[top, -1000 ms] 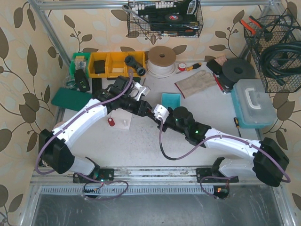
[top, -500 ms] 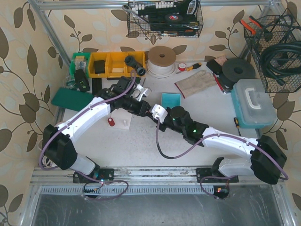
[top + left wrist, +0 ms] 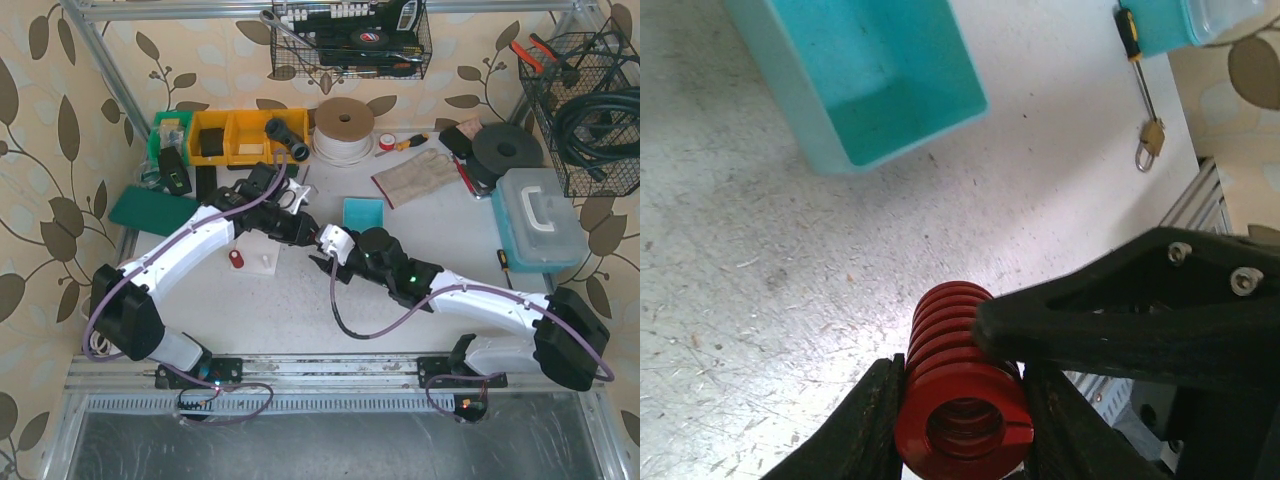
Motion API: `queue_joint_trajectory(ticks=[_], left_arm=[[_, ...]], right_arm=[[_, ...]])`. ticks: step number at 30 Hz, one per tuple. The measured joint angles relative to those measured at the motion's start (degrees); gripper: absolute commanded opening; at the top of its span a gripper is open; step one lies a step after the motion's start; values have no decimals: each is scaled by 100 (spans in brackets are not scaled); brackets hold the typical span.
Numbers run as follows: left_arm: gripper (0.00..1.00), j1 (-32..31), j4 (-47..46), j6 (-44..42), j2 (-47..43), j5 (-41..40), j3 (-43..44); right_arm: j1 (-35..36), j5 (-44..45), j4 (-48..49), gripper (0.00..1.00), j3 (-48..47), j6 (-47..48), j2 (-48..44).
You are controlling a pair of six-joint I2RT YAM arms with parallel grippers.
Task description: Install the large spring
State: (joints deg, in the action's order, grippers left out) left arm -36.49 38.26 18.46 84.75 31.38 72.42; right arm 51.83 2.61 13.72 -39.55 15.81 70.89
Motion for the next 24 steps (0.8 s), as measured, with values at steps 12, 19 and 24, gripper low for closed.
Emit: queue_joint_trajectory(ticks=[12, 19, 24], left_arm=[[0, 372, 343, 229, -505, -1078, -11], [0, 389, 1198, 20, -758, -2334, -9], [0, 389, 1725, -59, -765, -3042, -11]], right_arm=[[24, 496, -114, 100, 573, -518, -1082], [-262, 1716, -337, 100, 619, -1115, -1547], [-710, 2044, -514, 100, 656, -1572, -1475]])
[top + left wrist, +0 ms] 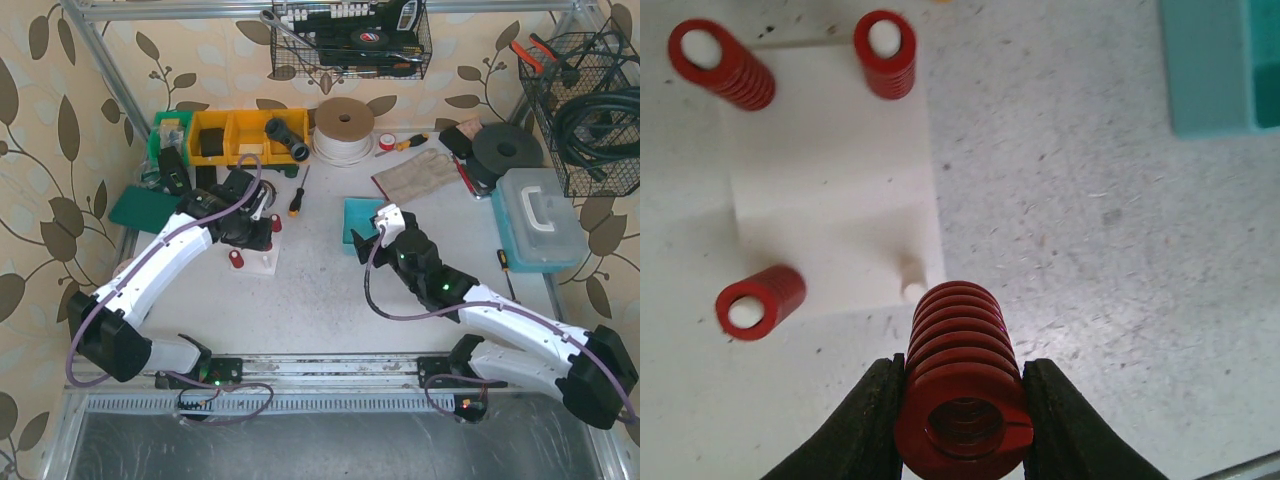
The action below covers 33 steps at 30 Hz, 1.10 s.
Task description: Install the large spring
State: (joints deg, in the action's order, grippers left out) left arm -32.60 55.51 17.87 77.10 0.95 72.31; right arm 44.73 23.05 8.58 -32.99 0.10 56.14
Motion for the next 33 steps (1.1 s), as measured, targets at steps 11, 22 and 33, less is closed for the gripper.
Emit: queue_joint_trajectory(ticks=[11, 22, 33], left_arm=[[0, -7, -59, 44, 26, -402, -614], [0, -9, -511, 44, 468, -352, -619], [0, -9, -634, 35, 658, -387, -619]], right_arm=[[-179, 9, -28, 99, 151, -273, 280], [-199, -35, -26, 99, 151, -286, 278], [-212, -57, -24, 99, 151, -286, 278]])
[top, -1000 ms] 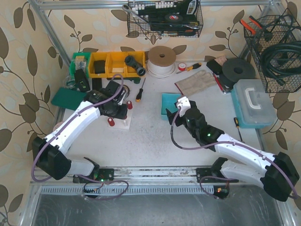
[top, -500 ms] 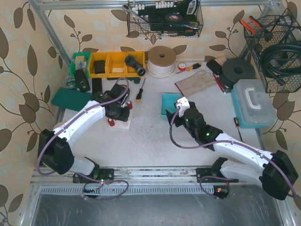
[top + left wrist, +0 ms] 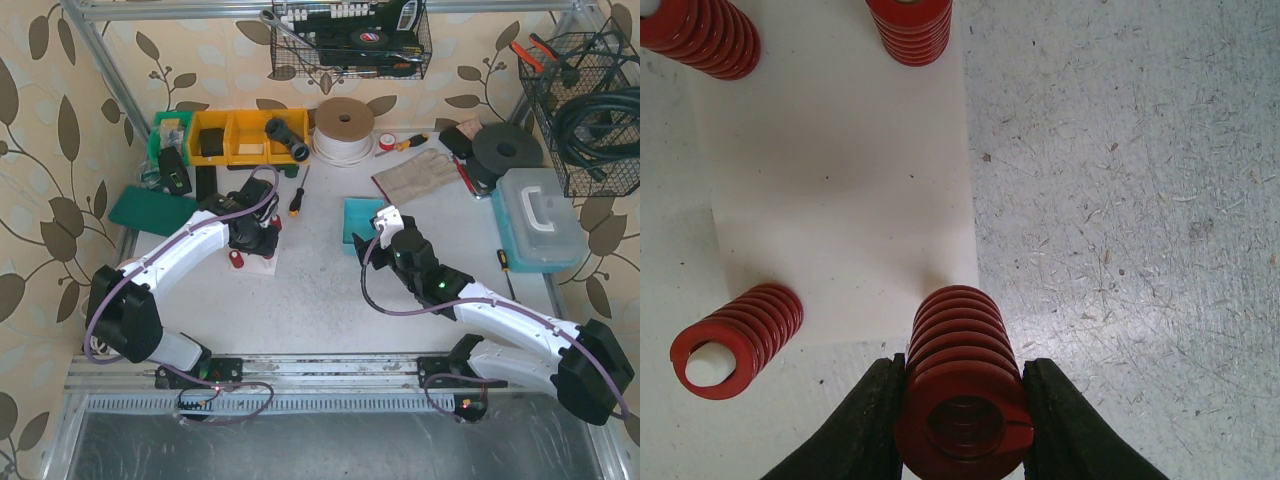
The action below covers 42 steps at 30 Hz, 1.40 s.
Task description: Install the large spring
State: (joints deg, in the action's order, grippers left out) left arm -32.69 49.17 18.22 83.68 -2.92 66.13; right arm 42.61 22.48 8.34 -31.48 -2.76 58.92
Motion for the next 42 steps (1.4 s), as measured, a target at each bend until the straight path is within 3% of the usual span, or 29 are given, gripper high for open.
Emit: queue_joint_trajectory(ticks=[20, 34, 38, 42], left_arm=[[0, -2, 238, -42, 20, -66, 15], [0, -2, -162, -37, 546, -50, -223], [12, -4, -345, -33, 772, -39, -343], [34, -4, -417, -31, 857, -39, -365]], right_arm=[[-26, -2, 2, 99, 0, 0, 48], [-26, -4, 2, 99, 0, 0, 105], [-31, -26, 2, 99, 0, 0, 127], [-31, -44, 2, 99, 0, 0, 127]])
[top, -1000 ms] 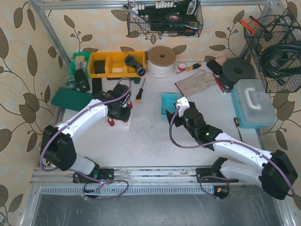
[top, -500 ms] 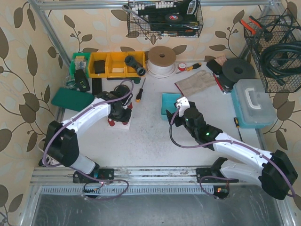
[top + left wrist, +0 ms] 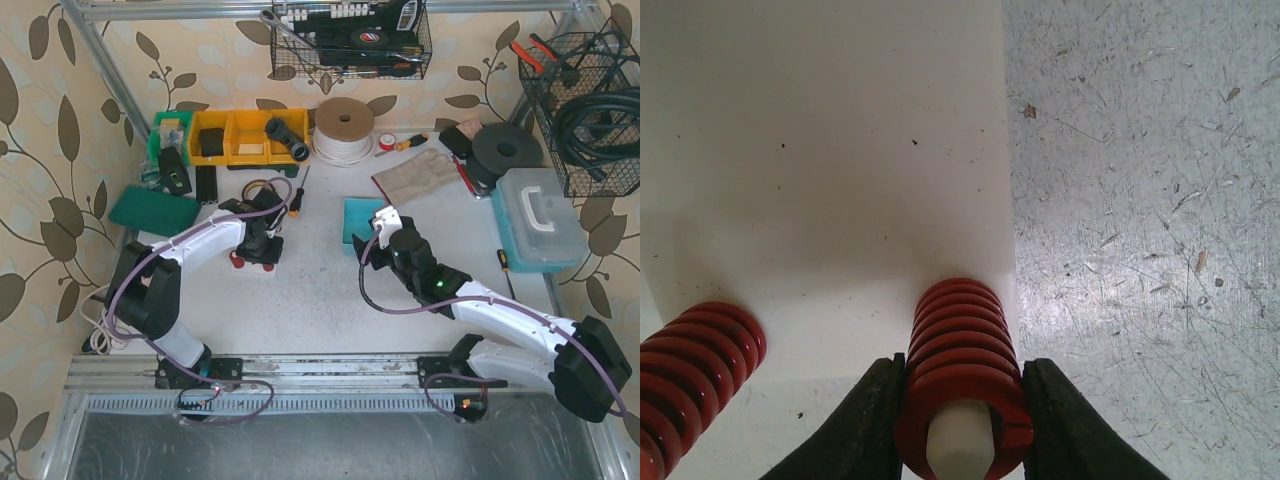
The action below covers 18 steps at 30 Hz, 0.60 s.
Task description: Install the large spring
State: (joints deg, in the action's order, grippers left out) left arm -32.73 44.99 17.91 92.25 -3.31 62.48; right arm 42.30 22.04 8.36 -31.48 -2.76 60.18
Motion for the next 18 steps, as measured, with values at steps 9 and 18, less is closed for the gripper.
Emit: queue_joint_trajectory(ticks=[9, 18], left_arm=[[76, -72, -131, 57, -157, 20, -17], [80, -72, -348, 105, -1410, -446, 46]], right_arm=[[0, 2, -2, 99, 0, 0, -2], [-22, 461, -1080, 100, -678, -278, -262]])
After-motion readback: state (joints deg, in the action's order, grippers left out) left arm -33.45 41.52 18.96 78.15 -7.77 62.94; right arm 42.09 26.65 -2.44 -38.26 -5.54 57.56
